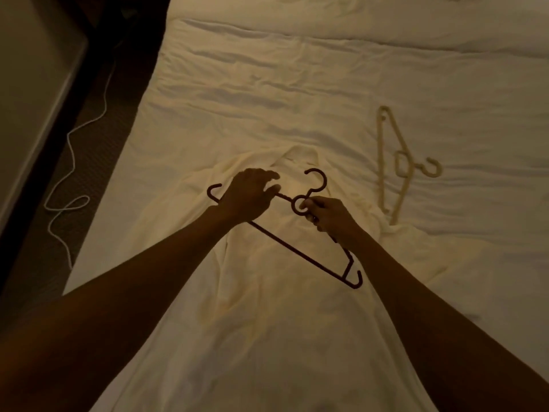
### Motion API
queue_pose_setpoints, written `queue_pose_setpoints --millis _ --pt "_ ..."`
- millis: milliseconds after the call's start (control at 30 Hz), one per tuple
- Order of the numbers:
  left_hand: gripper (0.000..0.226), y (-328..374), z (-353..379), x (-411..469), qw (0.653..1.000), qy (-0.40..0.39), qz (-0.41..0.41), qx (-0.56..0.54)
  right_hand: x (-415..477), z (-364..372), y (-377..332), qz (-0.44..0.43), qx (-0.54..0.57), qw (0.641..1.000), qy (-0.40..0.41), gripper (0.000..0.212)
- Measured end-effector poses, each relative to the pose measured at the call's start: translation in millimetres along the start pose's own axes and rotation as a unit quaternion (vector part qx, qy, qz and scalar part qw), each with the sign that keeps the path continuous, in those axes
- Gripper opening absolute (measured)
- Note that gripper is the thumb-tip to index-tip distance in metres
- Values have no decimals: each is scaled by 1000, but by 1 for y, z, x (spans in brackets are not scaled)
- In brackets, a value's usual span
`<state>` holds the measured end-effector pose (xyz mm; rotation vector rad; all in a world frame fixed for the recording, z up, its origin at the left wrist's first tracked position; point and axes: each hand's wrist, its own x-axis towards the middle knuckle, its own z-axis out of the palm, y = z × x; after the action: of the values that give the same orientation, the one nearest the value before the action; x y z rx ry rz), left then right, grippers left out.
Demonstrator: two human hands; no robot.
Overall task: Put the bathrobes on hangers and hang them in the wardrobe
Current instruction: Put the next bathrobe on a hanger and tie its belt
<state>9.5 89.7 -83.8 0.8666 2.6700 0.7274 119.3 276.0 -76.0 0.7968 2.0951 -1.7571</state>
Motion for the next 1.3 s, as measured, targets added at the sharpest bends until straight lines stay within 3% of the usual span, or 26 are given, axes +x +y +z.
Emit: queue_pose_setpoints --millis 100,233,333,400,433,567,733,833,933,1067,1200,1300 --pt "23 -15 8 21 991 -125 -12 -37 25 7 1 -3 0 1000 -27 24" --pt "24 -39 13 44 996 -86 -1 -5 59 -3 3 12 -10 998 -54 19" --pt "37 -60 13 61 995 -66 -45 63 101 -24 13 60 -40 993 92 13" --pt "45 -71 13 70 991 -84 -58 84 126 -30 13 33 -92 974 202 13" --pt "47 -76 14 75 991 -89 -54 86 136 -29 9 -3 -118 969 218 14" --pt "40 -85 14 99 989 -116 -33 82 172 -15 -11 -111 -211 959 153 19" --pt "30 -87 18 112 981 -166 -9 97 196 -8 -9 -109 -324 932 122 31" --pt "27 -88 20 113 980 -161 -5 115 202 -11 -10 -114 -349 922 119 25" --pt "23 -90 19 114 981 -143 1 129 206 -19 -6 -119 -361 921 82 8" --pt "21 -87 15 117 980 -142 22 138 208 -22 1 -117 -378 914 87 8" --pt "22 -75 9 130 975 -149 67 149 216 -27 -12 -92 -329 935 92 6" --pt "22 -67 9 144 971 -139 101 168 216 -35 -22 -122 -306 940 88 11"
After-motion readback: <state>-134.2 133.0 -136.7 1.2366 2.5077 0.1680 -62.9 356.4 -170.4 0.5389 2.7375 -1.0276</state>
